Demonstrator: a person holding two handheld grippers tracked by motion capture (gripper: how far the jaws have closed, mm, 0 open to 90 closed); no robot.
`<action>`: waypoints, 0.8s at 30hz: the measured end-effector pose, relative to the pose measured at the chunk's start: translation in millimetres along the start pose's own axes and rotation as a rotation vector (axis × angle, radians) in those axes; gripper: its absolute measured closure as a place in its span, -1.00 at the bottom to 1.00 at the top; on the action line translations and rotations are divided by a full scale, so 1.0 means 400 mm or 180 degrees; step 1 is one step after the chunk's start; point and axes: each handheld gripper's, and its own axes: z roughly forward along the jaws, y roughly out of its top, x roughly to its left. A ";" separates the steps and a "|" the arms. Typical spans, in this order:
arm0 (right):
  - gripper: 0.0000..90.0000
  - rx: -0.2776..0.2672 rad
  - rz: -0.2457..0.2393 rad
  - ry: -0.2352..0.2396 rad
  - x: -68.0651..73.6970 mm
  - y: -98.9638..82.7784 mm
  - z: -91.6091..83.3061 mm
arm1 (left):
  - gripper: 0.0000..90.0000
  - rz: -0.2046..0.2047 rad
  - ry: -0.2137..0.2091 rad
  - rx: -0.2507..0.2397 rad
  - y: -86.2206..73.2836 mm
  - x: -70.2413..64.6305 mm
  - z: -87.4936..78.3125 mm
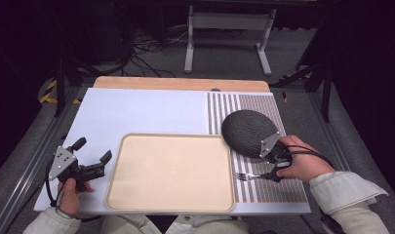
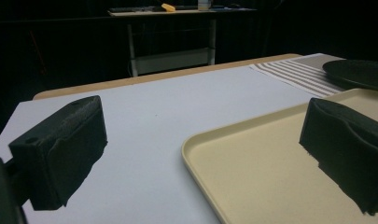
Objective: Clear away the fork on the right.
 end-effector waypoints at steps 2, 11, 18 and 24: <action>-0.65 0.0009 -0.0039 0.0045 0.000 0.000 0.005 | -0.97 -0.0004 -0.0006 0.0003 0.000 -0.001 0.001; -0.19 0.0350 -0.0158 0.0307 0.002 0.001 0.023 | -0.97 -0.0002 -0.0004 -0.0004 0.000 0.000 0.000; 0.22 0.0612 -0.0242 0.0411 0.007 0.005 0.034 | -0.97 -0.0002 -0.0005 -0.0004 0.000 0.000 0.000; 0.45 0.0799 -0.0491 0.0416 0.004 0.016 0.035 | -0.97 -0.0007 0.0000 -0.0008 0.000 0.001 0.000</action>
